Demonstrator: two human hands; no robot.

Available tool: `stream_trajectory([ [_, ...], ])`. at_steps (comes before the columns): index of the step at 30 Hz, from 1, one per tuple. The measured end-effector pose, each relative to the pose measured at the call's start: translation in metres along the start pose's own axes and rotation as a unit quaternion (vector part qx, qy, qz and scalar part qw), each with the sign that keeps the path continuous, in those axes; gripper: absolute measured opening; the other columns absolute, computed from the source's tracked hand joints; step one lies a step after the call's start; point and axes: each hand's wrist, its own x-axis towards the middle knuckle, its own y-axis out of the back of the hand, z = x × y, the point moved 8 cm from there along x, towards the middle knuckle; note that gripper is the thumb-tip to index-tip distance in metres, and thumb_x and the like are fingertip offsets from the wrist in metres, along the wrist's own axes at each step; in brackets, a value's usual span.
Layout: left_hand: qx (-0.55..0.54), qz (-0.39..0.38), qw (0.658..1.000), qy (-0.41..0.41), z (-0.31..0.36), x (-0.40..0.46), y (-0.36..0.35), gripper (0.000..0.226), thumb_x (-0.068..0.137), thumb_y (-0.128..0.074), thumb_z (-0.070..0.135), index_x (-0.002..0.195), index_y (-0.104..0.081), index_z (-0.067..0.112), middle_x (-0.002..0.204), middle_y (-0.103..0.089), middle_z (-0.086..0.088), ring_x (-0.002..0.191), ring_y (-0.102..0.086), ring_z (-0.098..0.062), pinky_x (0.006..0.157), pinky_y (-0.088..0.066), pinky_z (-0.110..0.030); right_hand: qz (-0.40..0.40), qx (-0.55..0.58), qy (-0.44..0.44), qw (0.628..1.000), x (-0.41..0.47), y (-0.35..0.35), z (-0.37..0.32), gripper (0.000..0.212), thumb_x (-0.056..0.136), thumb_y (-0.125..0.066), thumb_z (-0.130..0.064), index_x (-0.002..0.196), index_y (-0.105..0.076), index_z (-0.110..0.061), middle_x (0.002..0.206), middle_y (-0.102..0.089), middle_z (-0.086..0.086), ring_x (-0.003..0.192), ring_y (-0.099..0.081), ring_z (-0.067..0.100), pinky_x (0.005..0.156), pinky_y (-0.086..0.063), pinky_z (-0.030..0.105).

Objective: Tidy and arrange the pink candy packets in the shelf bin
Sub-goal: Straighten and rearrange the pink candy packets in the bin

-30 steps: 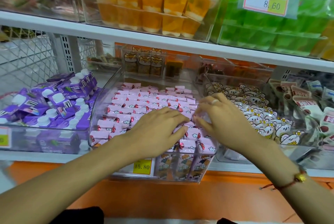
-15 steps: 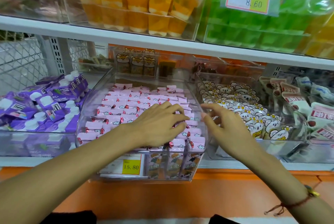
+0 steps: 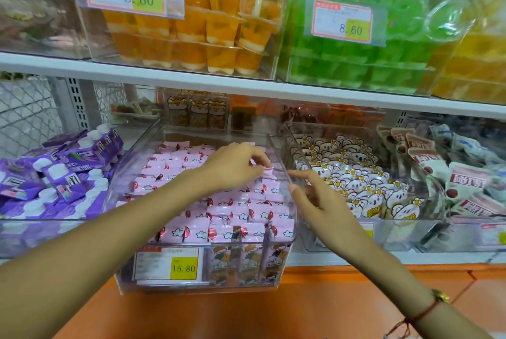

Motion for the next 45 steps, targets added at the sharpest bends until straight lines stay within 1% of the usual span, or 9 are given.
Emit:
stream_trajectory([
  [13,0.113,0.049,0.992,0.004,0.010,0.012,-0.011,0.013,0.091,-0.059,0.032,0.093,-0.070,0.026,0.093,-0.069,0.006,0.089,-0.062,-0.017,0.071,-0.051,-0.032,0.000,0.055,-0.018,0.998,0.000,0.001,0.004,0.026,0.096,-0.047,-0.037,0.121,-0.051,-0.031,0.050,-0.051,-0.018,0.046,-0.047,0.001,0.053,-0.032,0.022],
  [21,-0.049,0.170,0.984,0.016,0.013,-0.001,0.008,0.021,0.102,-0.035,0.029,0.107,-0.050,0.014,0.090,-0.065,-0.007,0.071,-0.062,-0.024,0.063,-0.052,-0.040,-0.006,0.058,-0.025,0.998,0.000,0.000,0.004,0.027,0.095,-0.047,-0.037,0.121,-0.050,-0.032,0.052,-0.054,-0.020,0.048,-0.050,0.000,0.056,-0.036,0.026],
  [25,-0.266,0.270,0.920,0.097,-0.001,-0.014,0.036,0.018,0.102,-0.035,0.025,0.109,-0.047,0.014,0.095,-0.060,-0.001,0.055,-0.049,-0.011,0.046,-0.041,-0.024,0.011,0.026,-0.022,0.999,0.000,0.004,-0.001,0.025,0.094,-0.048,-0.037,0.118,-0.054,-0.031,0.062,-0.058,-0.018,0.055,-0.055,0.002,0.057,-0.038,0.024],
  [27,-0.395,0.298,0.858,0.139,-0.014,-0.029,0.044,0.017,0.102,-0.035,0.022,0.110,-0.048,0.013,0.093,-0.061,0.001,0.067,-0.056,-0.007,0.050,-0.045,-0.012,0.045,0.003,-0.017,0.999,0.000,0.011,-0.004,0.025,0.096,-0.047,-0.034,0.118,-0.056,-0.027,0.075,-0.060,-0.014,0.067,-0.059,0.003,0.059,-0.039,0.023],
  [31,-0.576,0.281,0.746,0.180,-0.026,-0.067,0.042,0.020,0.102,-0.039,0.018,0.106,-0.056,0.009,0.089,-0.068,0.001,0.073,-0.068,-0.004,0.059,-0.053,-0.013,0.151,-0.009,0.056,0.987,-0.003,0.028,-0.031,0.019,0.098,-0.046,-0.025,0.113,-0.058,-0.025,0.096,-0.063,-0.016,0.087,-0.056,-0.002,0.066,-0.040,0.015],
  [35,-0.619,0.231,0.719,0.215,-0.027,-0.093,0.021,0.024,0.100,-0.043,0.022,0.103,-0.062,0.008,0.092,-0.073,-0.003,0.087,-0.069,-0.009,0.080,-0.057,-0.024,0.139,-0.080,0.164,0.973,-0.010,0.018,-0.072,0.035,0.089,-0.056,-0.038,0.122,-0.051,-0.026,0.114,-0.053,-0.014,0.107,-0.048,0.000,0.087,-0.036,0.011],
  [39,-0.677,0.190,0.677,0.217,-0.020,-0.097,0.010,0.022,0.099,-0.046,0.021,0.097,-0.063,0.007,0.074,-0.074,0.002,0.073,-0.072,-0.009,0.068,-0.059,-0.022,0.084,-0.179,0.209,0.958,-0.012,-0.004,-0.091,0.051,0.081,-0.068,-0.036,0.128,-0.049,-0.027,0.121,-0.051,-0.008,0.114,-0.044,0.012,0.089,-0.041,0.029],
  [42,-0.695,0.176,0.672,0.188,-0.018,-0.096,0.012,0.022,0.096,-0.051,0.025,0.096,-0.067,0.010,0.084,-0.075,0.001,0.082,-0.072,-0.012,0.064,-0.058,-0.022,0.094,-0.123,0.199,0.968,-0.010,0.002,-0.093,0.041,0.082,-0.071,-0.019,0.120,-0.058,-0.024,0.111,-0.061,-0.009,0.100,-0.056,0.012,0.077,-0.047,0.028],
  [45,-0.675,0.157,0.703,0.157,-0.014,-0.093,0.017,0.026,0.093,-0.051,0.040,0.098,-0.069,0.022,0.099,-0.074,0.005,0.091,-0.070,-0.009,0.065,-0.056,-0.022,0.081,0.074,0.093,0.990,-0.005,0.008,-0.078,0.031,0.082,-0.072,-0.021,0.111,-0.062,-0.024,0.100,-0.069,-0.011,0.085,-0.065,0.003,0.070,-0.050,0.016],
])
